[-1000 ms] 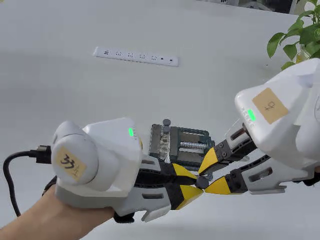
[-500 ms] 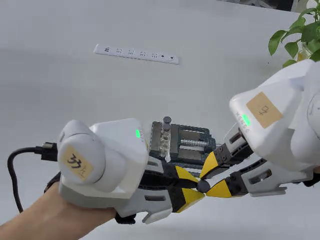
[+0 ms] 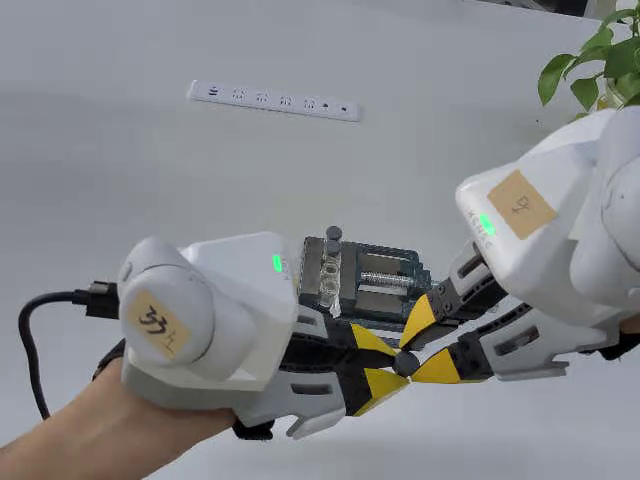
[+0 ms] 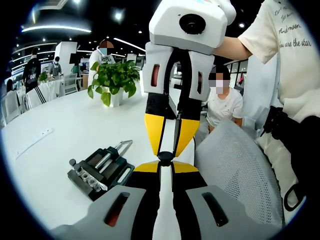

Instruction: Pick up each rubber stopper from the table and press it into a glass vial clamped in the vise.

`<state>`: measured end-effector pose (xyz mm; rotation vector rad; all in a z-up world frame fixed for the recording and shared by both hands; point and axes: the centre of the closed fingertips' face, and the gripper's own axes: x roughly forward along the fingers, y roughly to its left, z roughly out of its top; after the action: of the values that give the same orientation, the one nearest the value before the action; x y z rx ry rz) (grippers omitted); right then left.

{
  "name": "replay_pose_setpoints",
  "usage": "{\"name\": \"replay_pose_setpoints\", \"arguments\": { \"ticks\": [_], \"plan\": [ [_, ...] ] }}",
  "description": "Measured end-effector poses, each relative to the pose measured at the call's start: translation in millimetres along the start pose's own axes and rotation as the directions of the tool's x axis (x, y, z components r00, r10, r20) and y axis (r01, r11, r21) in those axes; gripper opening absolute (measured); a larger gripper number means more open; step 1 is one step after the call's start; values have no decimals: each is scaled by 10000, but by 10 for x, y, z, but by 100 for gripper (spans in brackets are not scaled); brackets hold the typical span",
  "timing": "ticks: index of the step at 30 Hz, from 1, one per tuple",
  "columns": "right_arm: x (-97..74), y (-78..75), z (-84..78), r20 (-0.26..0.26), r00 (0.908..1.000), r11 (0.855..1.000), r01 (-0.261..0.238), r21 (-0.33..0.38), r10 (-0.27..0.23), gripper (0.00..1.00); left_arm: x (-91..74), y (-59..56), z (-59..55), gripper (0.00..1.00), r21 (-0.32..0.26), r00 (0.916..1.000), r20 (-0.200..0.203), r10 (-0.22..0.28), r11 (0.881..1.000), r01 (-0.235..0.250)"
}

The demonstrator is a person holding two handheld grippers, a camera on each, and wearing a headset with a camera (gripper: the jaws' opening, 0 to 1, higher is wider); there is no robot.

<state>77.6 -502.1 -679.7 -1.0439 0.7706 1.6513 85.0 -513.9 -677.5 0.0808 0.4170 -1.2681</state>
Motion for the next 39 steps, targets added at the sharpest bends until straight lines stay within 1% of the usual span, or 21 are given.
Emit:
{"name": "replay_pose_setpoints", "arguments": {
  "ticks": [2, 3, 5, 9, 12, 18, 20, 21, 23, 24, 25, 27, 28, 29, 31, 32, 33, 34, 36, 37, 39],
  "plan": [
    [0, -22, 3, 57, 10000, 10000, 14, 44, -15, 6, -9, 25, -14, 4, -87, 10000, 4, 69, 9999, -69],
    [-2, -35, 6, 70, 10000, 10000, 33, 51, -33, 6, -13, 43, -36, 5, -76, 9998, -83, 157, 9998, -158],
    [-11, -72, 14, 111, 9999, 9999, 91, 88, -92, 6, -21, 74, -78, 7, -62, 9995, -149, 283, 9996, -284],
    [-13, -136, -32, -2, 9999, 9998, 127, 161, -127, 6, -63, 160, -149, 15, -313, 9979, -139, 639, 9974, -643],
    [-9, -179, -61, -13, 9999, 9996, 157, 248, -157, 6, -86, 247, -210, 29, -435, 9941, -217, 1059, 9933, -1067],
    [9, -270, -62, 66, 9996, 9990, 278, 337, -280, 6, -141, 407, -292, 48, -703, 9843, -264, 1744, 9819, -1758],
    [20, -302, -73, 33, 9995, 9990, 298, 337, -299, 6, -165, 469, -311, 54, -757, 9783, -241, 2056, 9754, -2069],
    [23, -316, -76, 22, 9995, 9990, 303, 338, -304, 6, -170, 486, -318, 57, -767, 9771, -246, 2112, 9742, -2125],
    [32, -349, -78, 19, 9995, 9989, 308, 346, -309, 6, -189, 535, -353, 59, -815, 9729, -325, 2287, 9696, -2307],
    [42, -372, -79, 2, 9996, 9989, 297, 357, -298, 6, -204, 577, -386, 61, -929, 9695, -384, 2420, 9652, -2446],
    [50, -393, -77, 9, 9995, 9988, 329, 353, -330, 6, -214, 606, -398, 64, -913, 9666, -359, 2538, 9623, -2560],
    [69, -441, -64, 47, 9994, 9988, 336, 365, -338, 6, -247, 674, -435, 70, -956, 9580, -420, 2836, 9533, -2864],
    [76, -460, -59, 62, 9993, 9987, 355, 355, -357, 6, -259, 692, -445, 72, -986, 9557, -442, 2910, 9507, -2940],
    [87, -499, -59, 58, 9993, 9988, 380, 323, -382, 6, -286, 729, -468, 73, -1014, 9497, -505, 3092, 9444, -3129],
    [99, -552, -60, 44, 9992, 9987, 399, 310, -400, 6, -314, 760, -498, 75, -1098, 9446, -569, 3233, 9384, -3278],
    [108, -582, -67, -27, 9994, 9990, 359, 250, -358, 6, -335, 790, -523, 76, -1117, 9392, -618, 3377, 9328, -3427],
    [113, -611, -73, -84, 9992, 9990, 399, 182, -397, 6, -347, 804, -538, 80, -1143, 9367, -658, 3440, 9299, -3495],
    [123, -655, -79, -146, 9989, 9989, 451, 117, -449, 6, -366, 829, -562, 82, -1244, 9313, -751, 3564, 9233, -3634],
    [141, -703, -85, -189, 9990, 9991, 413, 94, -412, 6, -389, 858, -580, 86, -1288, 9265, -804, 3675, 9179, -3753],
    [162, -750, -88, -223, 9989, 9991, 416, 43, -415, 6, -422, 913, -601, 91, -1270, 9184, -830, 3869, 9099, -3948],
    [193, -806, -100, -311, 9987, 9992, 400, -32, -400, 6, -438, 952, -644, 99, -1333, 9150, -904, 3931, 9058, -4023]
  ]
}}
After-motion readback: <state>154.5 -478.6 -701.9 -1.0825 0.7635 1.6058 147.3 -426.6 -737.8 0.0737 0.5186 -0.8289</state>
